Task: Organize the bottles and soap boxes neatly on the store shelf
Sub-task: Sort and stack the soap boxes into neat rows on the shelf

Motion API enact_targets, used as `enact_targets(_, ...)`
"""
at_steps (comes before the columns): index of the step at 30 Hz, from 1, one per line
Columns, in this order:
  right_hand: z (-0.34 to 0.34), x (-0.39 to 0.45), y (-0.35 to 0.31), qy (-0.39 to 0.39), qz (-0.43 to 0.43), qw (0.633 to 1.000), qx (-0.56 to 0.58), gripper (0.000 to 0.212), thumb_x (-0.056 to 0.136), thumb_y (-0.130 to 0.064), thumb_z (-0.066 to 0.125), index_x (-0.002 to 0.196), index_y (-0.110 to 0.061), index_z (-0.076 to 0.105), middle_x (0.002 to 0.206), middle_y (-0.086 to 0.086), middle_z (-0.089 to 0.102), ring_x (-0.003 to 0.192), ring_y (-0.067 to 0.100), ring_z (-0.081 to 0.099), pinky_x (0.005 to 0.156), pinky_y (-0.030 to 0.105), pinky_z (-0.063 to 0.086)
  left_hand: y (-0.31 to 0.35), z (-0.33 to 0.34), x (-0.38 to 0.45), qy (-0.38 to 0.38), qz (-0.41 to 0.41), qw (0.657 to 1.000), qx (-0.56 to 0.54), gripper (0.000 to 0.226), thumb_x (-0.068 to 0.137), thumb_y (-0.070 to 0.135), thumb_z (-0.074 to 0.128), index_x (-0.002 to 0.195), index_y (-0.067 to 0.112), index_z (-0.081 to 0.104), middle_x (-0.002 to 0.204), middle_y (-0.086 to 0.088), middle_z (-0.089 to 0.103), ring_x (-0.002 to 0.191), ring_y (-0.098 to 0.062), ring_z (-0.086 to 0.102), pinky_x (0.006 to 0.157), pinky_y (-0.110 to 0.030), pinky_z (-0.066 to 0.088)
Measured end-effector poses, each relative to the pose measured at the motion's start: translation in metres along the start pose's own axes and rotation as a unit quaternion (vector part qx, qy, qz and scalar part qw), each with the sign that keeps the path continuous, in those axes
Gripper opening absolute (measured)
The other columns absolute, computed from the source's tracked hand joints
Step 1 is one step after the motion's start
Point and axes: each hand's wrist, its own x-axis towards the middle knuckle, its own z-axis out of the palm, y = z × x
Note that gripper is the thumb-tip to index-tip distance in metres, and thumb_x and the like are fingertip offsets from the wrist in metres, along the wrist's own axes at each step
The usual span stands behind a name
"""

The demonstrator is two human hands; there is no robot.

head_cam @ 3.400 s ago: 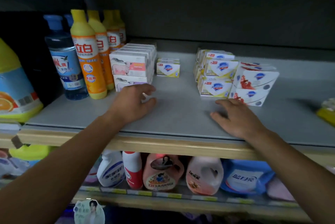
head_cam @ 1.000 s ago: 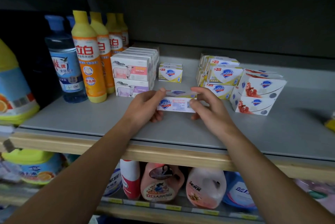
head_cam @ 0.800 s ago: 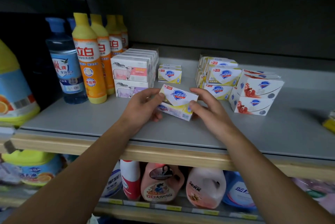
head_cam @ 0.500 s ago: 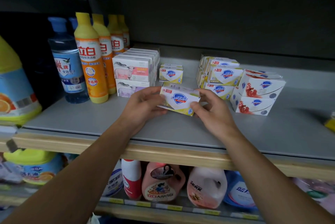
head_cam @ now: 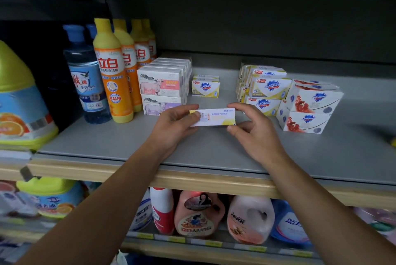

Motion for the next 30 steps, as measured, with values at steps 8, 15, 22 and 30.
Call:
enact_targets(8, -0.001, 0.005, 0.01, 0.01, 0.124, 0.99, -0.06, 0.036, 0.089, -0.026, 0.066, 0.125, -0.027, 0.061, 0.098, -0.011, 0.067, 0.081, -0.002, 0.061, 0.072, 0.009, 0.044, -0.003, 0.004, 0.0, 0.006, 0.063, 0.971, 0.232, 0.04, 0.09, 0.007, 0.066, 0.129, 0.01, 0.059, 0.121, -0.007, 0.068, 0.096, -0.008, 0.067, 0.085, -0.013, 0.052)
enact_targets(15, -0.001, 0.01, -0.003, -0.009, 0.075, 0.988, -0.132, 0.049, 0.081, -0.025, 0.072, 0.128, -0.023, 0.059, 0.122, -0.008, 0.06, 0.108, 0.007, 0.055, 0.093, 0.019, 0.043, 0.012, -0.008, -0.002, 0.004, 0.088, 0.915, 0.395, 0.038, 0.089, 0.023, 0.068, 0.126, 0.018, 0.062, 0.12, 0.003, 0.067, 0.101, -0.012, 0.066, 0.094, -0.029, 0.051)
enact_targets(22, 0.008, 0.041, -0.013, -0.161, 0.036, 0.955, -0.247, 0.038, 0.083, -0.026, 0.07, 0.12, -0.022, 0.062, 0.118, -0.002, 0.063, 0.107, 0.015, 0.056, 0.086, 0.026, 0.042, 0.025, -0.064, 0.001, 0.001, 0.089, 0.744, 0.662, 0.045, 0.09, 0.043, 0.062, 0.127, 0.018, 0.062, 0.126, -0.006, 0.065, 0.112, -0.025, 0.061, 0.09, -0.029, 0.048)
enact_targets(30, 0.029, 0.106, 0.019, -0.069, 0.013, 0.96, -0.273, 0.045, 0.083, -0.025, 0.074, 0.126, -0.019, 0.063, 0.123, 0.006, 0.054, 0.117, 0.025, 0.049, 0.099, 0.028, 0.035, 0.008, -0.074, 0.008, -0.024, 0.121, 0.67, 0.732, 0.049, 0.095, 0.058, 0.036, 0.092, 0.018, 0.063, 0.101, -0.001, 0.067, 0.099, -0.024, 0.058, 0.09, -0.034, 0.045)
